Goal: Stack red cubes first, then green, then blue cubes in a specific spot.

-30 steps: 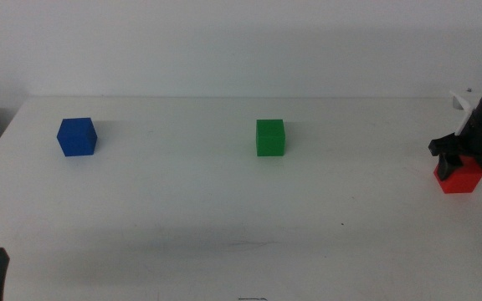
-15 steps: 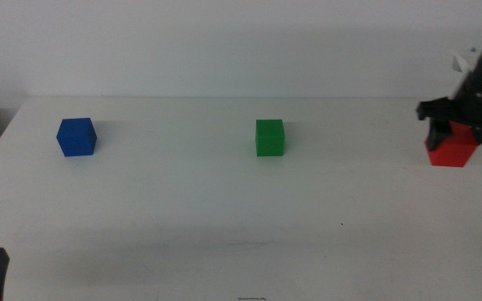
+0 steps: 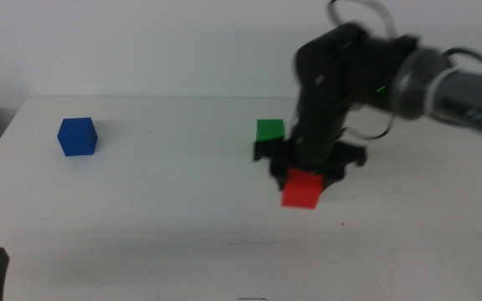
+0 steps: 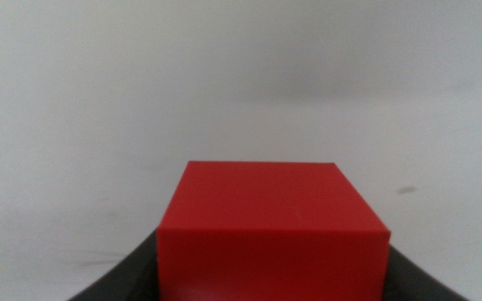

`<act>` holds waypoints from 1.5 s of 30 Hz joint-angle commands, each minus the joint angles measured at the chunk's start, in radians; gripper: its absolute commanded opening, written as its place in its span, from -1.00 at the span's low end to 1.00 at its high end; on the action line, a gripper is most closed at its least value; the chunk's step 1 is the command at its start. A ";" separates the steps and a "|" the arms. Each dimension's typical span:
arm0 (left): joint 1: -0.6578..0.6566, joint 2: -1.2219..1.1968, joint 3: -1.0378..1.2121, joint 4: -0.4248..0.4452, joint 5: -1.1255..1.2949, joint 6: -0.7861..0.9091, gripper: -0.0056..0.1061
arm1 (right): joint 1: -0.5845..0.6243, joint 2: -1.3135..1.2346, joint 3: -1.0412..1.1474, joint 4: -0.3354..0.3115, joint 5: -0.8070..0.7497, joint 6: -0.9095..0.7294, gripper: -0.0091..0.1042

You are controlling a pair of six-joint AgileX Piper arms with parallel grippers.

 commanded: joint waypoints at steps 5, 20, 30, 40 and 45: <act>-0.002 -0.020 -0.003 -0.005 -0.082 -0.010 0.71 | 0.079 0.014 -0.028 -0.009 -0.104 0.140 -0.86; -0.002 -0.020 -0.003 -0.005 -0.082 -0.010 0.71 | 0.107 0.101 -0.060 0.029 -0.123 0.100 -0.86; -0.002 -0.020 -0.003 -0.005 -0.082 -0.010 0.71 | 0.107 0.100 -0.060 0.020 -0.111 0.084 -0.86; -0.002 -0.020 -0.003 -0.005 -0.082 -0.010 0.71 | 0.139 0.126 -0.160 -0.090 -0.007 0.098 -0.86; -0.002 -0.020 -0.003 -0.005 -0.082 -0.010 0.71 | 0.148 0.154 -0.190 -0.073 0.020 0.098 -0.86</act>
